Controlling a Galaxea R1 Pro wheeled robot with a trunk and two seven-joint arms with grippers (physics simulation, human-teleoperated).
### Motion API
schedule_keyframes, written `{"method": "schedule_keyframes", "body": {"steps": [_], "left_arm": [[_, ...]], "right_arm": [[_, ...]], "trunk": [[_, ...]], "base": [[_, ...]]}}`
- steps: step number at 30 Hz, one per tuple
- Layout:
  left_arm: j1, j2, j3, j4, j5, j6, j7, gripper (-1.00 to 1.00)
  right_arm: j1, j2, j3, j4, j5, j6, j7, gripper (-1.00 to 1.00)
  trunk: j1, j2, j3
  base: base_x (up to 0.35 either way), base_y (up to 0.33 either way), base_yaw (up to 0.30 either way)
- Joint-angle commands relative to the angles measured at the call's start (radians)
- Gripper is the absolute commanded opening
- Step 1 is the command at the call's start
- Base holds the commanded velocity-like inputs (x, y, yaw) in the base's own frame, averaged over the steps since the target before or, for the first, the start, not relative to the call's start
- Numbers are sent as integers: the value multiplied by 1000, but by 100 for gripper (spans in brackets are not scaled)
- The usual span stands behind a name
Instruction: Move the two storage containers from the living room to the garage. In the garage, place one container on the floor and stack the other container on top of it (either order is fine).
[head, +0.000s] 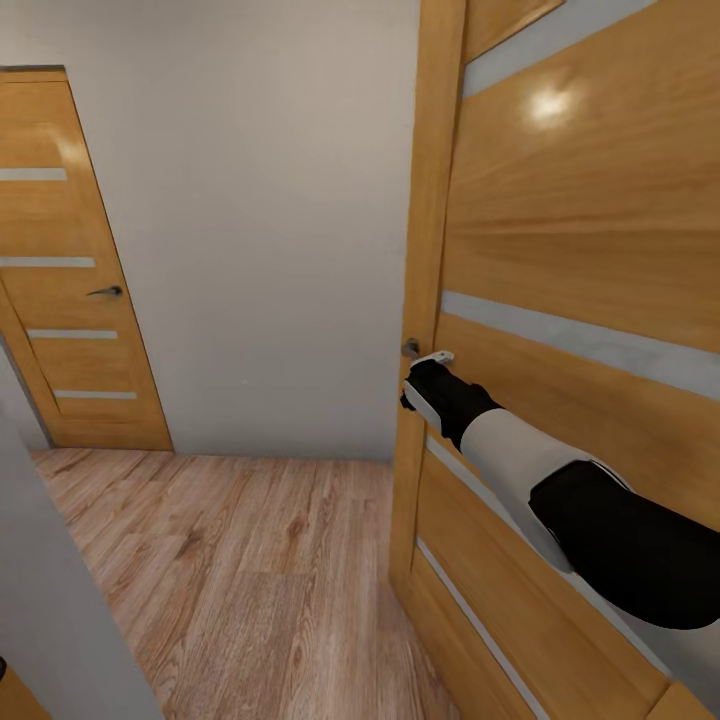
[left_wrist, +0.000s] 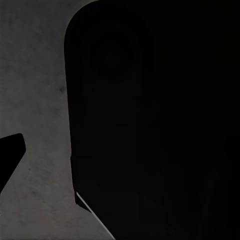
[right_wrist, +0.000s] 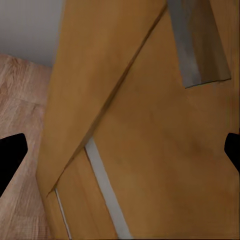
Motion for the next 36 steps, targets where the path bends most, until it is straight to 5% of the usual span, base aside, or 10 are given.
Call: {"method": "schedule_keyframes", "body": {"steps": [1, 5, 9, 24, 31, 36], "left_arm": [[0, 0, 1, -1, 1, -1, -1, 100], [0, 0, 1, -1, 1, -1, -1, 100], [0, 0, 1, -1, 1, -1, -1, 100], [0, 0, 1, -1, 0, -1, -1, 100], [0, 0, 1, -1, 1, -1, -1, 100], [0, 0, 1, -1, 0, -1, -1, 100]], "right_arm": [[-1, 0, 13, 2, 31, 14, -46, 100], [-1, 0, 14, 4, 33, 27, -186, 100], [-1, 0, 15, 2, 34, 35, -236, 100], [-1, 0, 20, 5, 39, 61, -260, 100], [-1, 0, 21, 9, 103, 61, -260, 100], [-1, 0, 22, 11, 112, 61, -260, 100]], "trunk": [[0, -1, -1], [0, -1, -1], [0, -1, -1], [0, -1, -1], [0, -1, -1], [0, -1, -1]], "base": [[0, 0, 0], [0, 0, 0], [0, 0, 0], [0, 0, 0], [0, 0, 0], [0, 0, 0]]}}
